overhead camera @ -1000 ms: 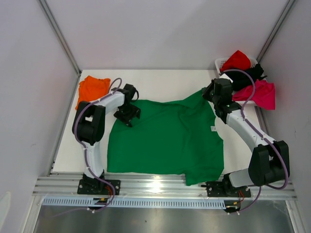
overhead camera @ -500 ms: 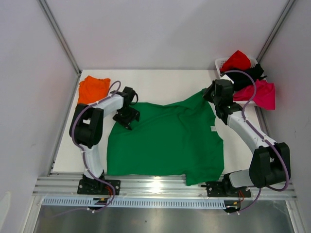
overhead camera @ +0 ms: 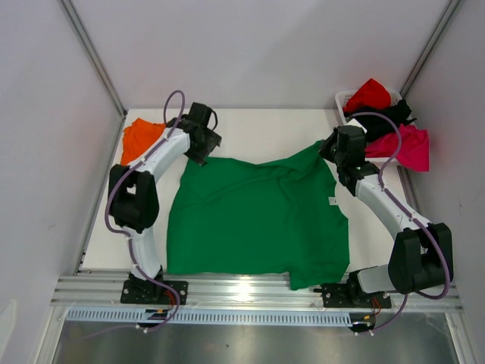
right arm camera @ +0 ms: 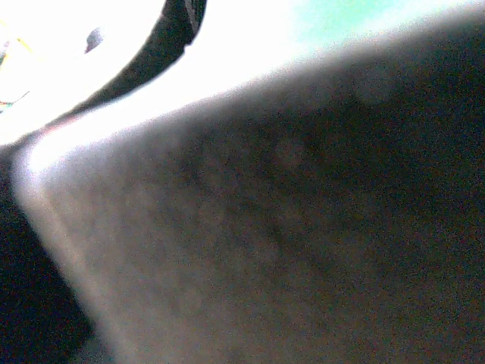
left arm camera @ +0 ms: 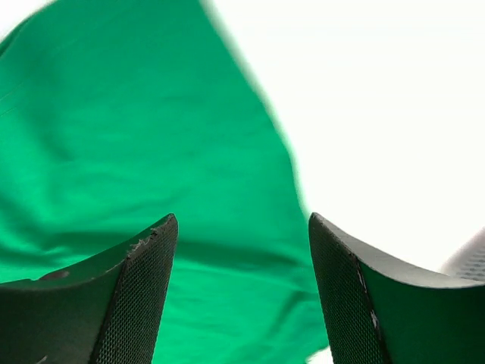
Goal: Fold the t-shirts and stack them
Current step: Flatten the tshirt out
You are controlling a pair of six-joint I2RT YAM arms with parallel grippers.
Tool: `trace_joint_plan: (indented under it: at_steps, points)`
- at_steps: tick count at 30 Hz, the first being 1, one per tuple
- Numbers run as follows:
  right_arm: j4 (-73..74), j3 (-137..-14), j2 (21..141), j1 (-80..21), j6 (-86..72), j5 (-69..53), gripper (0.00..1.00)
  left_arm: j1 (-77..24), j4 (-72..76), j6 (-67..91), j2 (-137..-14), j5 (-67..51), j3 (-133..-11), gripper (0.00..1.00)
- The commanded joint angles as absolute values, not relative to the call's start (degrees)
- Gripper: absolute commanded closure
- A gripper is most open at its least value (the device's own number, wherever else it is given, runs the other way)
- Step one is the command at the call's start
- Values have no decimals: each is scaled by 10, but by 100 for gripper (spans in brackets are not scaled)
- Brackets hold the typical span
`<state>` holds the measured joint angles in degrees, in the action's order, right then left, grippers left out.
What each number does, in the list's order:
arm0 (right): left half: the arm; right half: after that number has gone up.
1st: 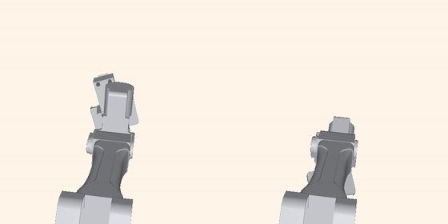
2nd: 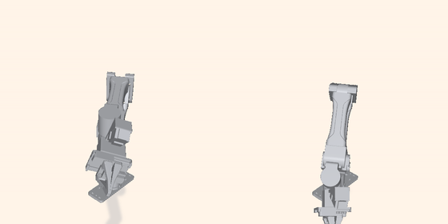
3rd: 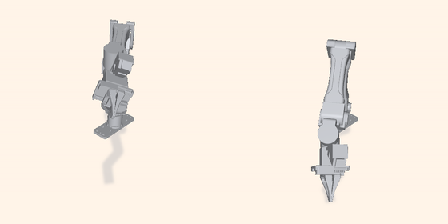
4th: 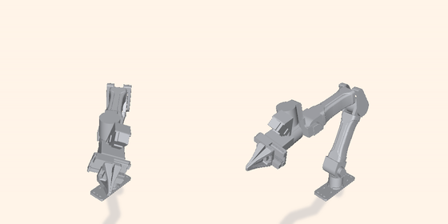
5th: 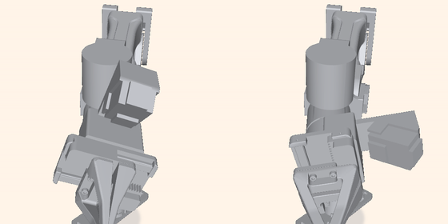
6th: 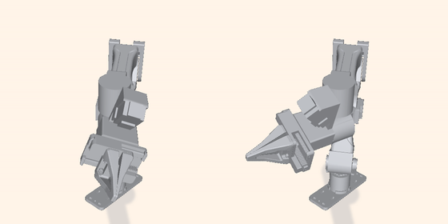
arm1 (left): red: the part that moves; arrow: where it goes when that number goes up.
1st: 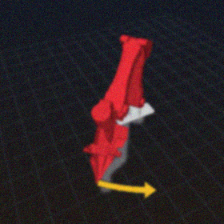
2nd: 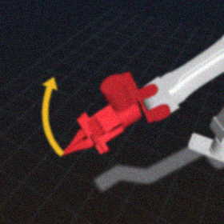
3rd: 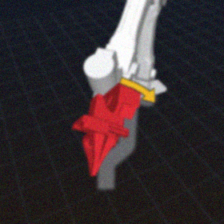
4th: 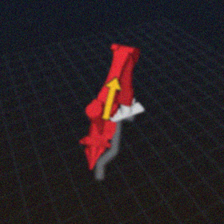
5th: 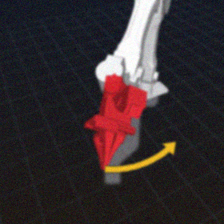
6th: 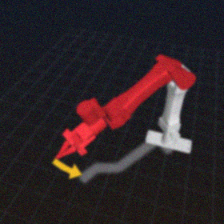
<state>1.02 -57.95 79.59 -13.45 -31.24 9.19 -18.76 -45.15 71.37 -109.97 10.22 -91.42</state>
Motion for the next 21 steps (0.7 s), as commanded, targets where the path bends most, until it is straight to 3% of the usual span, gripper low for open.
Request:
trace_joint_plan:
  at_steps: [1,7,16,21]
  points:
    - [-10,-579,780,-128,-308,87,97,-181,-462,715,-1132,134,-987,27]
    - [-2,-578,775,-121,-302,84,97,-154,-523,772,-1232,88,-1070,28]
    - [-2,-580,770,-112,-299,83,97,-126,-512,879,-1223,78,-991,29]
    - [-2,-580,774,-112,-299,83,97,-119,-523,884,-1230,76,-1013,29]
